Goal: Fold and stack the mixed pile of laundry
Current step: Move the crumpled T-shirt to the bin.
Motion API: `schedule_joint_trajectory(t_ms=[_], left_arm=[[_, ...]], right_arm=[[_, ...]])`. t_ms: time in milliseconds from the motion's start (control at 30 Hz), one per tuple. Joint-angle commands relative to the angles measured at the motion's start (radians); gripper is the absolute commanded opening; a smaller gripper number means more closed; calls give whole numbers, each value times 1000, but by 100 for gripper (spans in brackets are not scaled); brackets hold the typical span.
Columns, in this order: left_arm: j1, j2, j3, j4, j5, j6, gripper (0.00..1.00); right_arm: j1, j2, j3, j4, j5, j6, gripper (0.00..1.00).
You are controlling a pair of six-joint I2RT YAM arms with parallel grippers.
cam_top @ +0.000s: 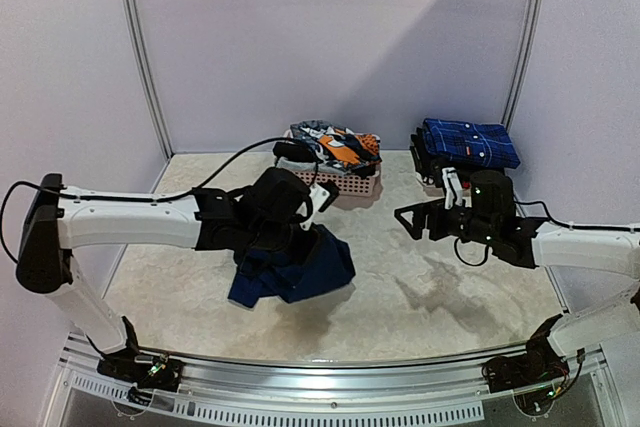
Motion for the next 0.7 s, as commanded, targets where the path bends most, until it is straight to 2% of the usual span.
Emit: schedule_joint_trajectory(t_ms=[0,167,267,400,467,567,667], left_arm=[[-27,101,18,8,103,48,0],[-32,154,30,17,157,46,0],[-35,140,10,36,175,40,9],[-34,55,-65,83,175,33,44],[-33,0,-107,97,153,31,58],[-31,-94,-162,79,71,26,73],[-21,-182,-209,21,-19,3,81]], right_arm=[[10,-48,-42,7,55,1,99],[9,-66,-54,26,59,-3,99],[10,-62,-55,29,54,-5,99],[10,-60,-60,37,30,-6,99],[9,-55,-58,45,-3,-8,99],[10,-32,-48,56,-59,-8,99],[16,0,-33,69,-112,-5,99]])
